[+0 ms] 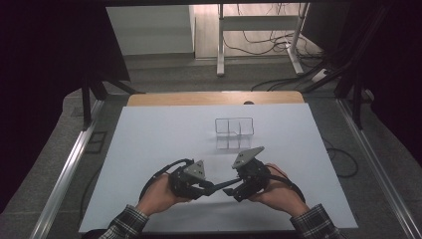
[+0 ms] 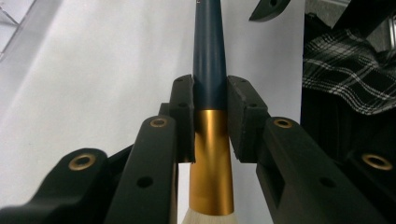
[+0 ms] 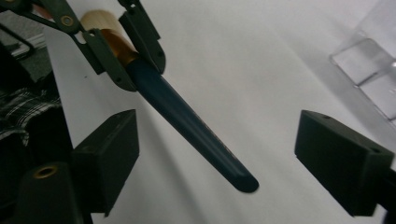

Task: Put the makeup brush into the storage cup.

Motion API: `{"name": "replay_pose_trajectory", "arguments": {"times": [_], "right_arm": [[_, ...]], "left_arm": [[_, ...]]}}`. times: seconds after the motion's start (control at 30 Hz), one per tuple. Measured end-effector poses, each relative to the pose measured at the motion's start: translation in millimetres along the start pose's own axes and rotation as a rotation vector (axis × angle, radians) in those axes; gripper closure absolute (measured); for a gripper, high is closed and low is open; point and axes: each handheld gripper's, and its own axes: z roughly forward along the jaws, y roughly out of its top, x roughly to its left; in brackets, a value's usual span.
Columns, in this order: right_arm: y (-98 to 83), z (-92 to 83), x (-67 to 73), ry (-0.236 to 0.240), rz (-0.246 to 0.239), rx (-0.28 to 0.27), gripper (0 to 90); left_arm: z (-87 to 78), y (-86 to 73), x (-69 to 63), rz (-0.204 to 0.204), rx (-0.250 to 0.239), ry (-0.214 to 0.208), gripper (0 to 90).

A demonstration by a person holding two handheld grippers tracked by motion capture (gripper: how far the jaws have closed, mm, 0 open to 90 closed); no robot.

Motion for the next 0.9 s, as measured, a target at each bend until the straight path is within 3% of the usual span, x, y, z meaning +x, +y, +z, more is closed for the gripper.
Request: {"name": "replay_pose_trajectory", "arguments": {"times": [0.33, 0.67, 0.73, 0.77, 0.8, 0.83, 0.87, 0.9], "right_arm": [[4.8, 14.3, 8.0, 0.050, -0.077, 0.076, 33.4], [4.1, 18.6, 13.0, 0.072, -0.135, 0.118, 58.5], [3.5, 19.0, 13.9, 0.081, -0.162, 0.150, 64.4], [2.9, 19.1, 14.4, 0.095, -0.176, 0.151, 68.2], [2.3, 19.6, 16.9, 0.162, -0.190, 0.177, 76.7], [2.3, 19.6, 16.9, 0.162, -0.190, 0.177, 76.7], [2.0, 19.5, 19.2, 0.170, -0.191, 0.178, 77.0], [3.1, 17.4, 19.6, 0.163, -0.182, 0.181, 77.2]], "left_arm": [[2.3, 2.4, -2.2, 0.016, 0.022, -0.010, 73.6], [5.4, 2.9, -3.2, 0.034, 0.050, -0.024, 73.5], [5.6, 3.0, -4.5, 0.041, 0.053, -0.029, 73.0], [6.2, 2.9, -5.4, 0.034, 0.041, -0.024, 71.6], [5.2, 2.8, -4.1, 0.048, 0.044, -0.028, 66.8], [4.0, 2.5, -3.2, 0.041, 0.033, -0.040, 66.8], [3.2, 1.9, -3.1, 0.043, 0.026, -0.038, 66.6], [2.1, 1.6, -5.5, 0.059, 0.016, 0.045, 59.2]]}}
